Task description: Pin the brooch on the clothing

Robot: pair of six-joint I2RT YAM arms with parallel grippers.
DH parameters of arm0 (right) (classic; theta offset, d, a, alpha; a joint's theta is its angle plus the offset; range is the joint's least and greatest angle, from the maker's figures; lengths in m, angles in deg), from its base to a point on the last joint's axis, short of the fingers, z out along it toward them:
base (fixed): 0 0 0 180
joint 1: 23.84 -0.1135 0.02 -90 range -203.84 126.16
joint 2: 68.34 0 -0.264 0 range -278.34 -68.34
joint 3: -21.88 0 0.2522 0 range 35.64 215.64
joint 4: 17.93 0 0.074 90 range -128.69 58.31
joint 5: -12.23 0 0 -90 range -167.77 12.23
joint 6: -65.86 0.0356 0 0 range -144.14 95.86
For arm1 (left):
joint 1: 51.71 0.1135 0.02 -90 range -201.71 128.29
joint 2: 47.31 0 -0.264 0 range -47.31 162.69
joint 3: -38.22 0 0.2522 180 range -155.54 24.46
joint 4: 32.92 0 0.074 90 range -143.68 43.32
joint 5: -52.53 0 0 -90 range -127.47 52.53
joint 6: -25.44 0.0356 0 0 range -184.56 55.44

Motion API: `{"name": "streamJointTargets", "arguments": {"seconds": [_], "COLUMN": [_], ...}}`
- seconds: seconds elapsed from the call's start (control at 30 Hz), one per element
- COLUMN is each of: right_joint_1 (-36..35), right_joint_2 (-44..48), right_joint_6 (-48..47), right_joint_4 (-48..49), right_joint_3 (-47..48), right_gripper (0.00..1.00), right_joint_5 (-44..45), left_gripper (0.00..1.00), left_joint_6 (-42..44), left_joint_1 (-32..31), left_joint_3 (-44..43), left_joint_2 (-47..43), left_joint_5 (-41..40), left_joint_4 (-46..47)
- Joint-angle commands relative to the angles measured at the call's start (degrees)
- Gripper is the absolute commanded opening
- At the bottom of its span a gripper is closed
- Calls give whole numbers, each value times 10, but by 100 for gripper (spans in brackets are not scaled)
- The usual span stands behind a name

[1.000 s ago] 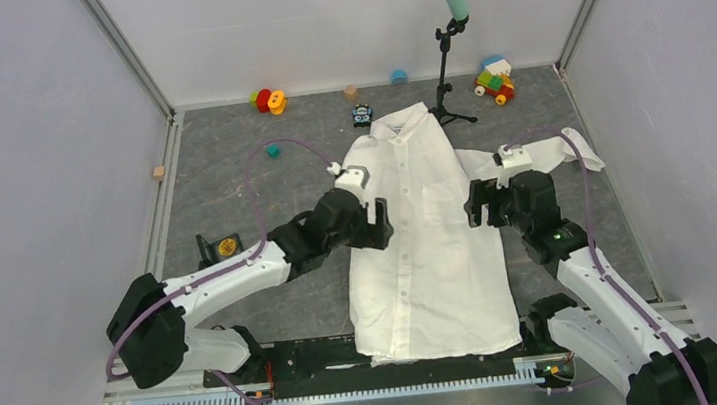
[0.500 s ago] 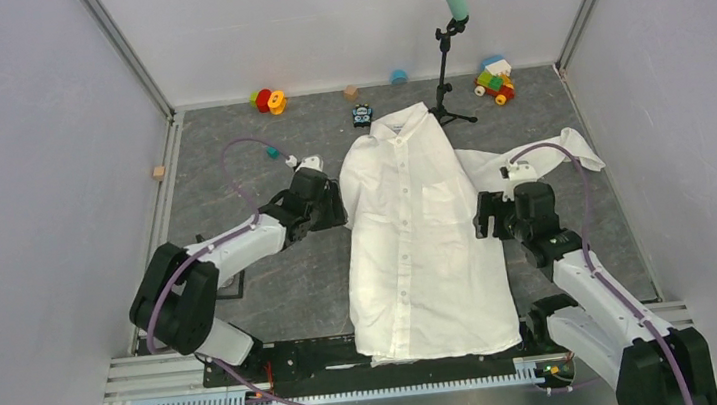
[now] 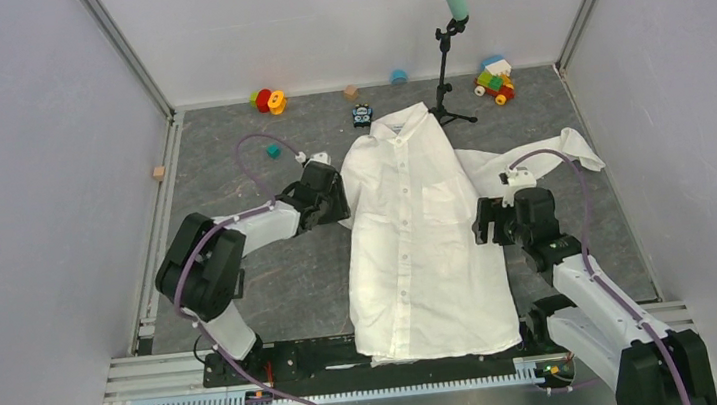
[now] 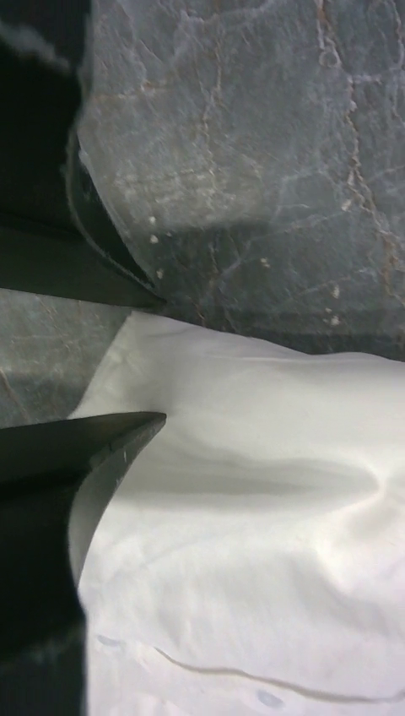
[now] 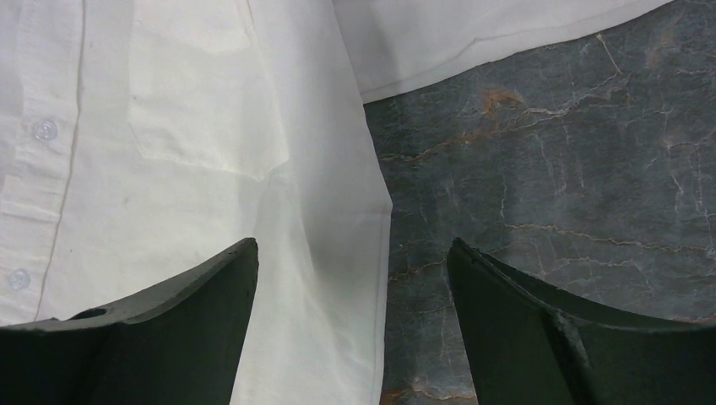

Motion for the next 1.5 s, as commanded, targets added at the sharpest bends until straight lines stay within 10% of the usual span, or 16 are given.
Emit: {"name": "streamJointTargets", "arguments": {"seconds": [0.0, 0.17, 0.57, 1.47], "right_joint_1": [4, 5, 4, -45], "right_joint_2": [9, 18, 0, 67], "right_joint_6": [6, 15, 29, 197], "right_joint_4": [11, 14, 60, 156], "right_joint_3": [-5, -19, -70, -161], "right_gripper": [87, 86, 55, 58], "right_joint_5": [4, -7, -59, -239], "left_gripper": [48, 2, 2, 2], "left_joint_6": [-14, -12, 8, 6], "left_joint_1": [3, 13, 116, 128], "left_joint_3": [-22, -21, 11, 46], "left_joint_2": [38, 37, -114, -136], "left_joint_5": [20, -7, -10, 36], "left_joint_4": [31, 37, 6, -8]}}
